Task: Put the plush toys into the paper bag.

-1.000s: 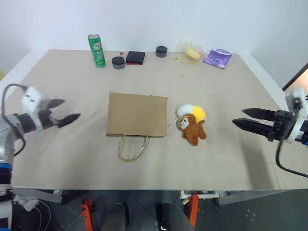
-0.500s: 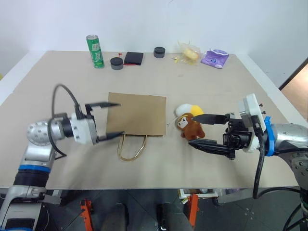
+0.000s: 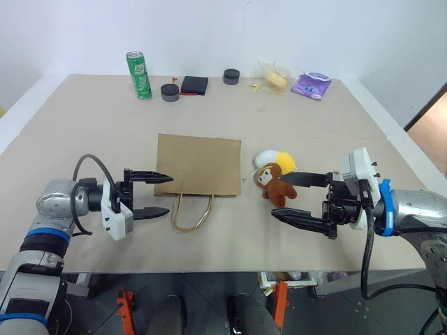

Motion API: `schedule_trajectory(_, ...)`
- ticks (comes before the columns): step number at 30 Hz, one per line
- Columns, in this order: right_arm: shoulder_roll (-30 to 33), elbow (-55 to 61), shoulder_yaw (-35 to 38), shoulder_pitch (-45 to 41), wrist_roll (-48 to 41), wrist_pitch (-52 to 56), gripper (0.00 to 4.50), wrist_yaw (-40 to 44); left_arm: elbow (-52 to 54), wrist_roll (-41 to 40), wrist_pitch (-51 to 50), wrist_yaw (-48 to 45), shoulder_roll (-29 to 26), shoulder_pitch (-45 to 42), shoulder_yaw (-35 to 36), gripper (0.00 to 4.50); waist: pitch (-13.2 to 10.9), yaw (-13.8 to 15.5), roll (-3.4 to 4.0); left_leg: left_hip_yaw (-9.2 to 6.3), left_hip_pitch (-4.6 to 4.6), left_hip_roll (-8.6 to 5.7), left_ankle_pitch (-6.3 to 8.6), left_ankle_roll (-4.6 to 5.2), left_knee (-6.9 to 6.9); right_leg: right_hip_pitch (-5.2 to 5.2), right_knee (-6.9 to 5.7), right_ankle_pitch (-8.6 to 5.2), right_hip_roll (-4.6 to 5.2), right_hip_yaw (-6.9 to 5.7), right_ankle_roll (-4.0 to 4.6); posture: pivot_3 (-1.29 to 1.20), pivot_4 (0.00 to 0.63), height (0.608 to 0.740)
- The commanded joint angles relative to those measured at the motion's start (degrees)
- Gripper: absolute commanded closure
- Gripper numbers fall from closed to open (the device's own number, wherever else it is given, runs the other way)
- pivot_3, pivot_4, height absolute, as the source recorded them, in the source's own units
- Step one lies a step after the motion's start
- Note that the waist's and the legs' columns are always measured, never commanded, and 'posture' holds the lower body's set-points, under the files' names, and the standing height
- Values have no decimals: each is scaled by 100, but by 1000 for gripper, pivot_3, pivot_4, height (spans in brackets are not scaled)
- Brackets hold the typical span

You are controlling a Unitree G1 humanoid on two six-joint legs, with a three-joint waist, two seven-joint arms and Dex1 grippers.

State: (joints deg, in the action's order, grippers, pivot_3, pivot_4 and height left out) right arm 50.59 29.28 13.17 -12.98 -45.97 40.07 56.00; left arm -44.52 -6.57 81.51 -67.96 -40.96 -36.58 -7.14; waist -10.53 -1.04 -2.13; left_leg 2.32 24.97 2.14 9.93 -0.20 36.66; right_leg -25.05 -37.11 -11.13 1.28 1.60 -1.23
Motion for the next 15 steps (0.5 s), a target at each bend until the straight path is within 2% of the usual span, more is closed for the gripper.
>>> schedule_trajectory(1,26,198,203,-20,-123,-63,0,-66,-81,310,159,465,111,-193,-110,44,0,1,0,0,0,0,0,0,0,0,0,3,0,0,-6,0,150,740)
schedule_trajectory(15,31,250,171,-55,-241,10,0,-315,-221,1469,215,1673,236,-156,-606,44,0,-4,0,4,-1,1,0,0,0,0,0,7,1,1,-9,0,150,740)
